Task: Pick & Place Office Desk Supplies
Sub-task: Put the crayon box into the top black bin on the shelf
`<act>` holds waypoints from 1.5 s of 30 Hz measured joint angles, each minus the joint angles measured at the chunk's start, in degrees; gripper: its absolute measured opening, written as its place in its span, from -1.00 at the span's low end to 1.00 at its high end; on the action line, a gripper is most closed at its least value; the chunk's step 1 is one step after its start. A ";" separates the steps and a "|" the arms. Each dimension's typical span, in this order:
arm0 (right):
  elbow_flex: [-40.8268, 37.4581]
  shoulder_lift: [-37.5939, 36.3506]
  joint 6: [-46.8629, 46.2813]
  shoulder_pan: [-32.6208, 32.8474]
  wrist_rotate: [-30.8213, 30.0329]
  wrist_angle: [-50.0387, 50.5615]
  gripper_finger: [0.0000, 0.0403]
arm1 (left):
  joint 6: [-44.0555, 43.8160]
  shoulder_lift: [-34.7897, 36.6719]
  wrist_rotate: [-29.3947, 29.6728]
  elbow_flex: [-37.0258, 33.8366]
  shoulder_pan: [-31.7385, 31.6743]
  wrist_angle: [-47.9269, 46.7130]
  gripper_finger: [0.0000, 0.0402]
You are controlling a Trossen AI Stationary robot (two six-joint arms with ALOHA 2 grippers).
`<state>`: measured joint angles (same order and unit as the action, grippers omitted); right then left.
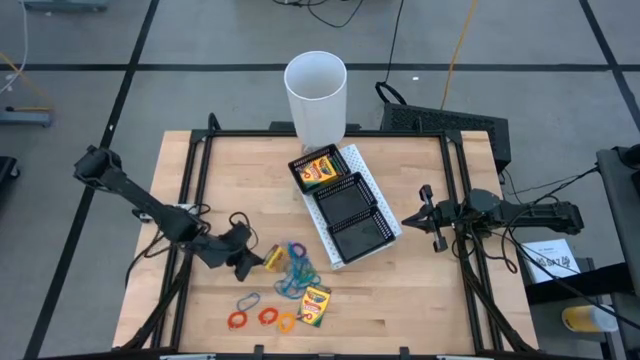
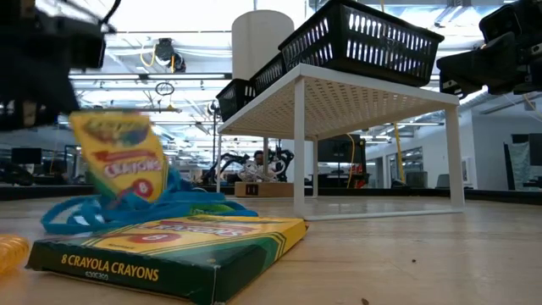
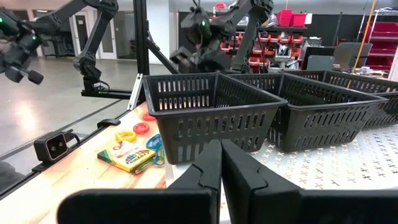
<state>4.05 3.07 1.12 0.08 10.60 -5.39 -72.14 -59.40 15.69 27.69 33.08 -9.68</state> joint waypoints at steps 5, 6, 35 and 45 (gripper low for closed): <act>0.01 0.00 0.01 0.01 0.00 0.00 -1.00 | 6.27 0.64 4.06 5.77 0.00 -3.69 -1.00; 0.00 0.00 0.01 0.00 -0.01 0.00 -1.00 | 7.45 0.64 4.74 7.06 0.00 -4.38 -1.00; -0.01 0.00 -0.01 0.01 0.00 0.00 -1.00 | 50.73 0.51 30.05 32.78 -12.93 5.17 -1.00; 0.01 0.00 0.01 -0.01 -0.01 0.00 -1.00 | 47.17 -6.72 19.07 32.69 -23.00 8.11 -1.00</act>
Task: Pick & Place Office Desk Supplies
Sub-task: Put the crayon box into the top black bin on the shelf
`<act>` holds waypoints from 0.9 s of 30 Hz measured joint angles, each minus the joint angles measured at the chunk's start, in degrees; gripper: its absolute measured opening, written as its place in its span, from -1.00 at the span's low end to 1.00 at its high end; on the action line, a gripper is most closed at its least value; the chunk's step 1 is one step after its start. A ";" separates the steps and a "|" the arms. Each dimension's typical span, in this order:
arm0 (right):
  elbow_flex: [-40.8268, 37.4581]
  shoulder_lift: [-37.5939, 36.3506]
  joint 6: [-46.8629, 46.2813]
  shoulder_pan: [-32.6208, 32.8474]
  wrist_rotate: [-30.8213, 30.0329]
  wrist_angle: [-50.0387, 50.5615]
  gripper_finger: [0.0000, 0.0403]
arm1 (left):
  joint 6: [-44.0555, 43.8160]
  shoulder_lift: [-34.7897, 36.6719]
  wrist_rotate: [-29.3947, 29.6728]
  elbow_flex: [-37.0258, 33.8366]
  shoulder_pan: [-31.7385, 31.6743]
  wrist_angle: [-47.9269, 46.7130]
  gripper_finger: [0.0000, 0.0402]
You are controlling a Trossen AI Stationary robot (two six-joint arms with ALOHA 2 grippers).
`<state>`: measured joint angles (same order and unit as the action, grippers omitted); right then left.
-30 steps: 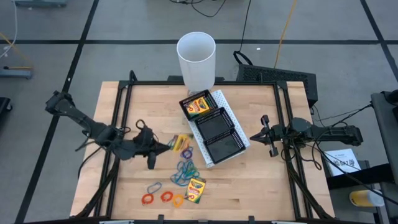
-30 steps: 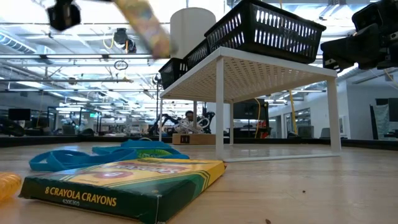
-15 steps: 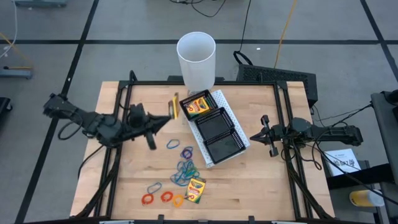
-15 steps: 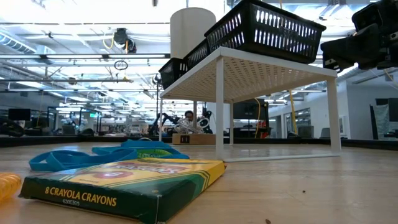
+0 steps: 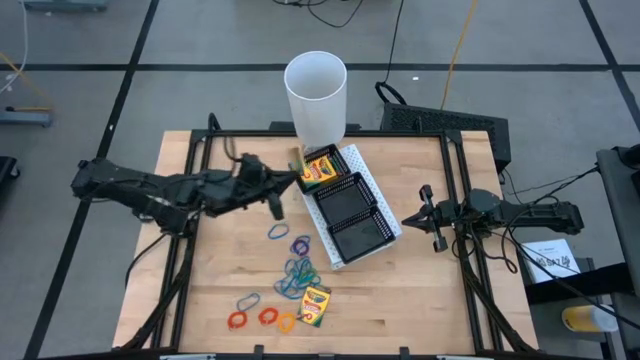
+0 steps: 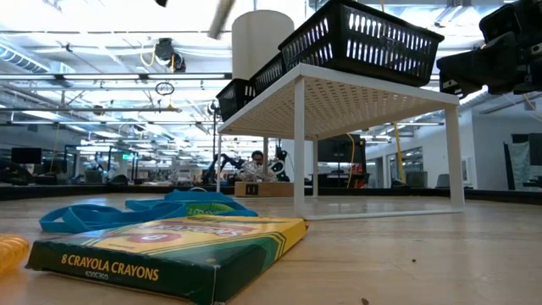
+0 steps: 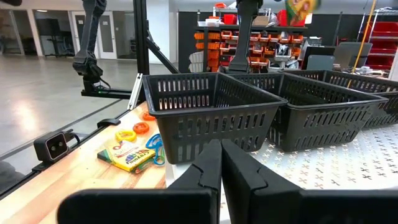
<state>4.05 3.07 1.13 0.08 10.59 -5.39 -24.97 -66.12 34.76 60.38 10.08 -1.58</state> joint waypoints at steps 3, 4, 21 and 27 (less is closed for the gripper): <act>-0.01 0.00 0.00 0.00 0.00 0.00 -1.00 | 0.56 -3.40 -1.59 0.00 -2.17 3.34 -1.00; -0.02 0.00 0.00 0.00 0.02 0.00 -1.00 | 0.88 -4.60 -1.88 0.00 -2.92 5.18 -1.00; -0.02 0.00 -0.01 0.01 0.01 0.00 -1.00 | -5.17 -17.41 -9.75 -0.02 -11.03 19.39 -1.00; -0.01 0.00 0.00 0.00 0.02 0.00 -1.00 | -7.84 -17.84 -10.79 -1.36 -11.62 20.33 -1.00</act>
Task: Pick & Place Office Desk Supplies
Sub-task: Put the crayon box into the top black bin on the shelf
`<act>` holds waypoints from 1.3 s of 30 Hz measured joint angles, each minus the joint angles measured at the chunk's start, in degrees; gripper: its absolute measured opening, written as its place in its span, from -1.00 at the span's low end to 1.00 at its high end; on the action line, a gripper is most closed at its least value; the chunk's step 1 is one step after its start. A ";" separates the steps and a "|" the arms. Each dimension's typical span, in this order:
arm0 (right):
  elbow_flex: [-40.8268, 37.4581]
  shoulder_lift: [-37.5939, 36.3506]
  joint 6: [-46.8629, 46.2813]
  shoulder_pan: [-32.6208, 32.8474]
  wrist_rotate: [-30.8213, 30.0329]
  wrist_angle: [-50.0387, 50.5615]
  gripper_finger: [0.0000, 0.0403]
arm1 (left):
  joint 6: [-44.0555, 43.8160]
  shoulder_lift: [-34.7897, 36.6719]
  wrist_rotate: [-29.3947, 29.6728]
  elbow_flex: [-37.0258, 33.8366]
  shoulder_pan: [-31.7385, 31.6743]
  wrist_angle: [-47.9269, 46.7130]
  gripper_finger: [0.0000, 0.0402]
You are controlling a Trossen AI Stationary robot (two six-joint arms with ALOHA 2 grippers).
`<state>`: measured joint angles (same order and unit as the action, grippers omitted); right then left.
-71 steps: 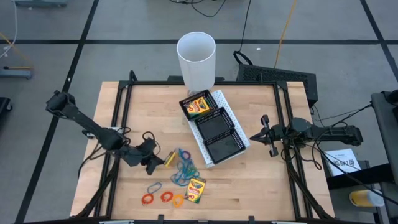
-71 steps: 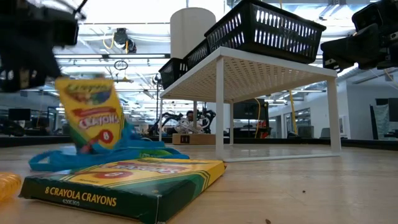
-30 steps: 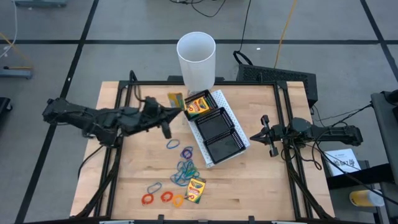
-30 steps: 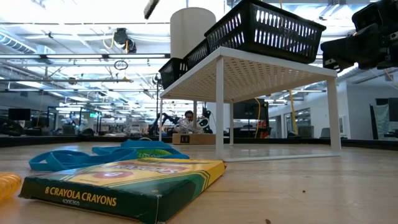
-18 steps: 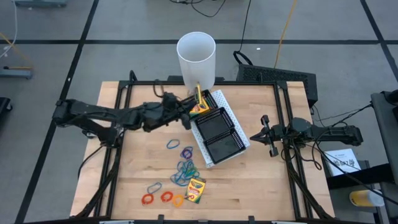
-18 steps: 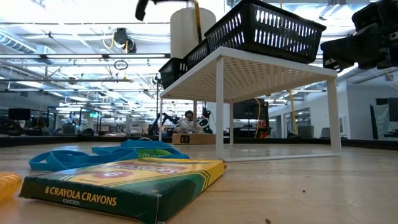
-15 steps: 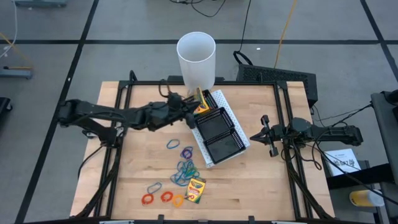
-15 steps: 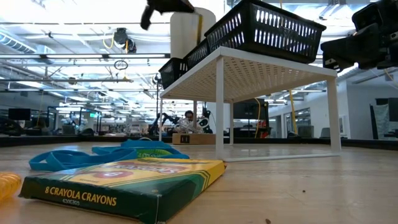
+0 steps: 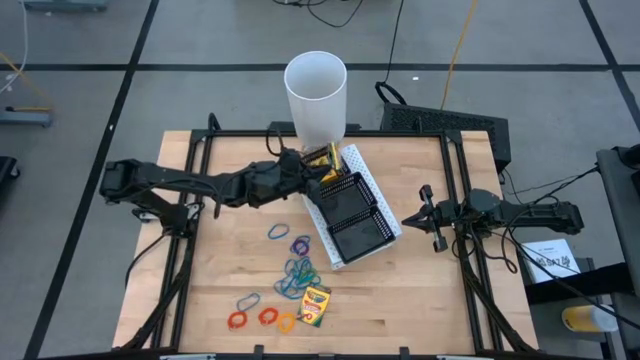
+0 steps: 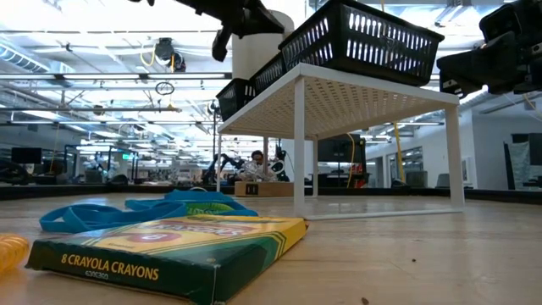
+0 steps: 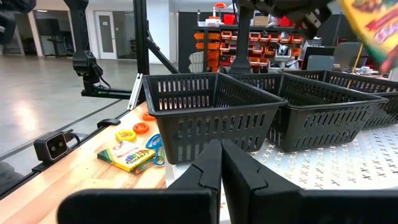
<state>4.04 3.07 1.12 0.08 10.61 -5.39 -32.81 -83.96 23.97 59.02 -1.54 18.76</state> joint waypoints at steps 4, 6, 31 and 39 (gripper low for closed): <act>0.01 0.00 0.00 0.01 -0.01 0.00 -1.00 | -1.87 -0.05 0.00 -2.61 0.00 2.44 -1.00; 0.01 0.00 0.00 0.00 -0.01 0.00 -1.00 | -2.48 -0.06 0.02 -3.94 0.00 3.98 -1.00; 0.01 0.00 -0.01 0.01 -0.02 0.00 -1.00 | -2.28 -1.61 0.48 -5.83 -0.09 8.07 -1.00; 0.00 0.00 0.00 0.01 -0.01 0.00 -1.00 | -4.43 -5.90 -2.57 -5.84 -1.18 15.07 -1.00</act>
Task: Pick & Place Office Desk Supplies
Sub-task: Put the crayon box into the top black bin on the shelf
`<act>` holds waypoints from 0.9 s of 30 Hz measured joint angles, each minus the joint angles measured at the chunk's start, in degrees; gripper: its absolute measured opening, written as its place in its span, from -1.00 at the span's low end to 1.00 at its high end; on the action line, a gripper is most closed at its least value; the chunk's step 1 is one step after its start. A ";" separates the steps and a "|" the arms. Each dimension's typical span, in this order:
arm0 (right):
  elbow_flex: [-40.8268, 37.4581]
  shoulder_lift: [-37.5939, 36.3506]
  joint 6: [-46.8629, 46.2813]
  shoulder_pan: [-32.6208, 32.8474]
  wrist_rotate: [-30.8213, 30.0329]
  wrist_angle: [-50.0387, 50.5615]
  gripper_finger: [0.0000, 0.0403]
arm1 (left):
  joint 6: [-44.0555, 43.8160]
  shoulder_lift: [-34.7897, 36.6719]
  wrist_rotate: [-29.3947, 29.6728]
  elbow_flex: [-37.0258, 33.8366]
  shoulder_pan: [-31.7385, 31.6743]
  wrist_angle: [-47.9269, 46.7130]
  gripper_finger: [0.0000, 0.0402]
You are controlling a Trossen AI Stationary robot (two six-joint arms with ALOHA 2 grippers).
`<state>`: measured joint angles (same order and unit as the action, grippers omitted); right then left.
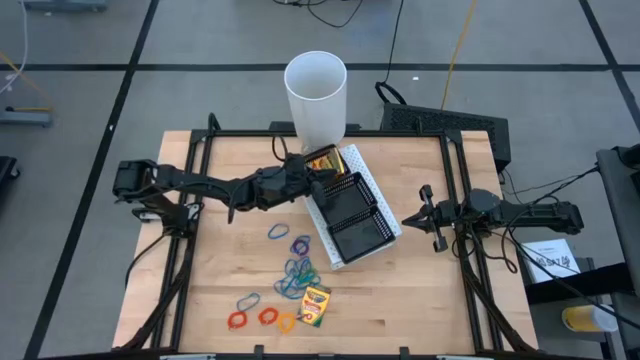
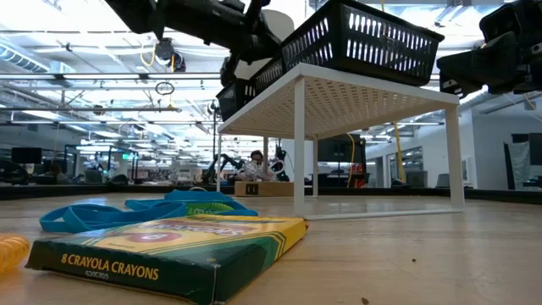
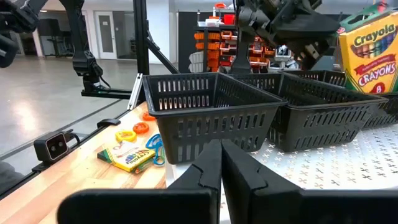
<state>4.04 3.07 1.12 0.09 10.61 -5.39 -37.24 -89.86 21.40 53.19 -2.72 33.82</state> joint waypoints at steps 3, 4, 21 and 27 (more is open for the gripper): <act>0.01 0.00 0.00 0.00 -0.02 0.00 -1.00 | -0.48 -0.65 0.03 0.00 -0.25 -0.02 -1.00; 0.02 0.00 0.01 -0.01 -0.02 0.00 -1.00 | -0.86 -0.78 0.03 0.00 -0.26 -0.46 -1.00; 0.02 0.00 -0.01 0.00 0.01 0.00 -1.00 | -1.06 -0.81 1.47 0.00 0.18 -2.64 -0.96; 0.00 0.00 0.00 -0.01 -0.01 0.01 -1.00 | -1.87 -0.81 0.22 0.00 0.18 -2.67 -0.80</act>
<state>4.04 3.07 1.12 0.08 10.60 -5.38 -39.11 -90.67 21.62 53.19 -2.55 31.16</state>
